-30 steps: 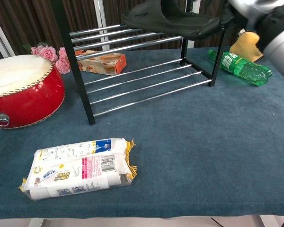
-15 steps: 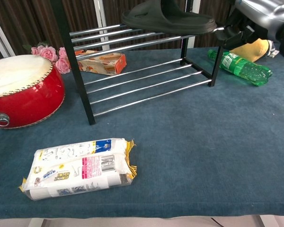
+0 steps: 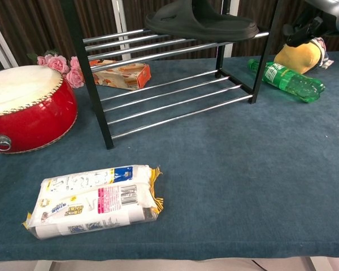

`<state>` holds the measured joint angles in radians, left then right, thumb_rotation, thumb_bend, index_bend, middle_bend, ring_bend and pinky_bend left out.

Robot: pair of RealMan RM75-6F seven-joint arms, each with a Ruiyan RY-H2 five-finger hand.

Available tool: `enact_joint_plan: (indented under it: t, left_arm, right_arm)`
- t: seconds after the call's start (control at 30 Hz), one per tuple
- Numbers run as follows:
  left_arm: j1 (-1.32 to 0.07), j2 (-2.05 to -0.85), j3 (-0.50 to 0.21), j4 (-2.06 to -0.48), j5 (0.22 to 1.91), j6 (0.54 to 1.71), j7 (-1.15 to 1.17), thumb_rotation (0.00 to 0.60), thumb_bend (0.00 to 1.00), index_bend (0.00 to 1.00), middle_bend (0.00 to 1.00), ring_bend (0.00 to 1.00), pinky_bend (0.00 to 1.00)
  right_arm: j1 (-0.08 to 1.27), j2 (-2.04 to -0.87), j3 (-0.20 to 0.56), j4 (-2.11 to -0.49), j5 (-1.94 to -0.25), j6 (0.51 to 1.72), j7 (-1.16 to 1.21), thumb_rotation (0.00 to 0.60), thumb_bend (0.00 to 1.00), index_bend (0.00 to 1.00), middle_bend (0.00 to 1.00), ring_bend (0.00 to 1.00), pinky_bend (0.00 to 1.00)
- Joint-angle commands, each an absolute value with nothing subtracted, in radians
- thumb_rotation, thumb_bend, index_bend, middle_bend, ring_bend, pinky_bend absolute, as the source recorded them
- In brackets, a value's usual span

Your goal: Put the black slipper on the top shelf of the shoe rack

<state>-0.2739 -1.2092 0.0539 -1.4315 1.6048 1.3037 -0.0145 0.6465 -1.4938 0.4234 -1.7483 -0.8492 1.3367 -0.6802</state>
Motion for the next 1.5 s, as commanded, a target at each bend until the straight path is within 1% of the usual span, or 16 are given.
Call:
enact_joint_plan:
  t: [0.03,0.13,0.27,0.4,0.53,0.6,0.8,1.17,1.5]
  left_arm:
    - [-0.275,-1.209,0.054,-1.432,1.604,1.301,-0.013,0.600,0.56,0.30,0.20,0.19,0.36]
    - [-0.275,-1.209,0.054,-1.432,1.601,1.298,-0.013,0.600,0.56,0.30,0.20,0.19,0.36]
    - [-0.275,-1.208,0.050,-1.433,1.593,1.295,-0.015,0.600,0.56,0.30,0.20,0.19,0.36]
    - [-0.275,-1.208,0.049,-1.433,1.592,1.295,-0.015,0.600,0.56,0.30,0.21,0.19,0.36]
    - [-0.276,-1.208,0.050,-1.434,1.593,1.294,-0.015,0.600,0.56,0.30,0.21,0.19,0.36]
    - [-0.277,-1.207,0.050,-1.434,1.594,1.293,-0.016,0.600,0.56,0.30,0.21,0.19,0.36]
    - [-0.275,-1.206,0.051,-1.435,1.596,1.297,-0.018,0.600,0.56,0.30,0.21,0.19,0.36]
    - [-0.275,-1.205,0.051,-1.437,1.597,1.297,-0.017,0.600,0.56,0.30,0.21,0.19,0.36]
    - [-0.274,-1.204,0.052,-1.438,1.597,1.297,-0.018,0.600,0.56,0.30,0.21,0.19,0.36]
  right_arm:
    - [0.670,-1.493,0.462,-1.699,-0.783,1.298,-0.646,0.600,0.61,0.00,0.85,0.96,0.97]
    - [0.686,-1.511,0.473,-1.649,-0.760,1.289,-0.624,0.600,0.61,0.00,0.85,0.96,0.97]
    - [0.700,-1.514,0.487,-1.624,-0.712,1.244,-0.587,0.600,0.62,0.00,0.85,0.96,0.97]
    - [0.704,-1.511,0.486,-1.622,-0.702,1.228,-0.576,0.600,0.62,0.00,0.85,0.97,0.97]
    - [0.706,-1.489,0.486,-1.656,-0.653,1.163,-0.537,0.600,0.62,0.00,0.85,0.97,0.97]
    - [0.706,-1.472,0.478,-1.681,-0.645,1.136,-0.521,0.600,0.62,0.00,0.85,0.97,0.97]
    - [0.707,-1.445,0.452,-1.715,-0.645,1.116,-0.491,0.600,0.62,0.00,0.85,0.97,0.97]
    - [0.725,-1.439,0.415,-1.712,-0.654,1.108,-0.452,0.600,0.62,0.00,0.85,0.97,0.97]
    - [0.725,-1.417,0.380,-1.726,-0.695,1.060,-0.381,0.600,0.62,0.00,0.86,0.97,0.97]
